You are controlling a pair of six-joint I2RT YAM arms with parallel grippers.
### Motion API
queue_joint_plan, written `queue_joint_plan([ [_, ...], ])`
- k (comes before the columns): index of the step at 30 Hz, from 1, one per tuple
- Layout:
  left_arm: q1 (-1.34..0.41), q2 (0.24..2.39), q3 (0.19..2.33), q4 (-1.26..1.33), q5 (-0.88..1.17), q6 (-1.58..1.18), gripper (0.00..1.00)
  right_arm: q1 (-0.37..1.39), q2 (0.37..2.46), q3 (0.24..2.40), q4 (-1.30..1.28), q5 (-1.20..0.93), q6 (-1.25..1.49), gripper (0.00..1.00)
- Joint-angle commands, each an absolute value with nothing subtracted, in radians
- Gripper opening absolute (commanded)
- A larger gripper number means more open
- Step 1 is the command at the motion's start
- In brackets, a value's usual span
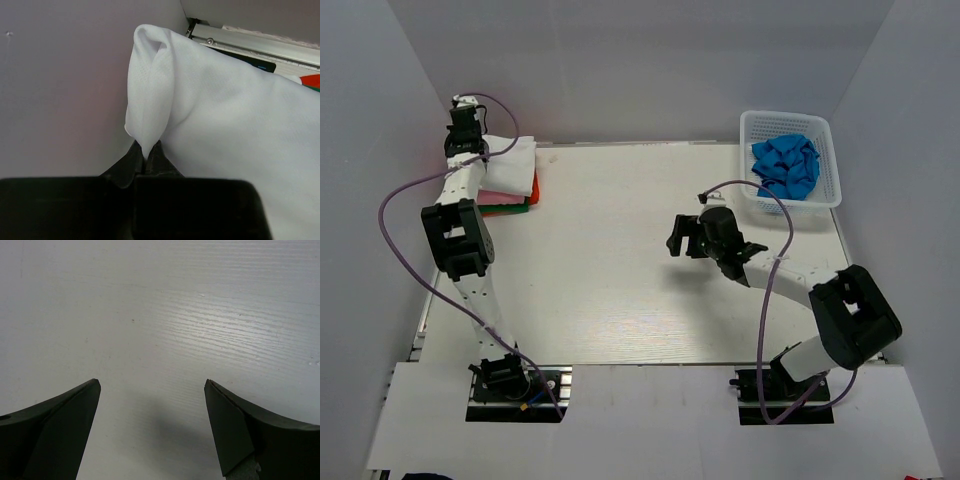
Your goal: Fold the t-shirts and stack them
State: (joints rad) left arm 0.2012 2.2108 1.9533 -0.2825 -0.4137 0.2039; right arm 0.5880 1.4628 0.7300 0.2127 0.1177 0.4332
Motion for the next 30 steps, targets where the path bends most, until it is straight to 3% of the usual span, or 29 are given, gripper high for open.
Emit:
queue_joint_plan([
  [1,0.21,2.191,1.944,-0.193,-0.419,0.183,0.0,0.584,1.489,0.787,0.244,0.092,0.426,0.9],
  [5,0.21,2.2,1.934,-0.193,-0.451,0.158,0.0,0.581,1.517,0.813,0.244,0.078,0.425,0.9],
  [6,0.21,2.218,1.965,-0.216,-0.462,0.149,0.26,0.58,1.523,0.818,0.239,0.077,0.423,0.9],
  [7,0.21,2.23,1.986,-0.231,-0.501,0.134,0.37,0.583,1.525,0.821,0.239,0.078,0.419,0.9],
  [9,0.21,2.258,2.038,-0.314,-0.515,0.094,0.55,0.583,1.531,0.831,0.223,0.077,0.417,0.9],
  [11,0.21,2.272,2.08,-0.35,-0.56,0.063,0.58,0.581,1.535,0.836,0.219,0.072,0.414,0.9],
  [14,0.21,2.272,2.105,-0.426,-0.58,-0.047,0.96,0.581,1.543,0.844,0.222,0.049,0.41,0.9],
  [15,0.21,2.263,2.096,-0.446,-0.58,-0.07,1.0,0.583,1.545,0.845,0.222,0.046,0.417,0.9],
  [20,0.183,2.189,2.075,-0.535,-0.537,-0.169,1.0,0.581,1.523,0.848,0.222,0.051,0.431,0.9],
  [23,0.173,2.088,2.057,-0.6,-0.344,-0.261,1.0,0.581,1.499,0.851,0.197,0.051,0.442,0.9],
  [26,0.135,1.903,1.804,-0.539,-0.171,-0.313,1.0,0.584,1.447,0.822,0.183,0.057,0.451,0.9],
  [30,-0.047,1.645,1.426,-0.389,-0.039,-0.383,1.0,0.584,1.358,0.724,0.192,0.066,0.468,0.9],
])
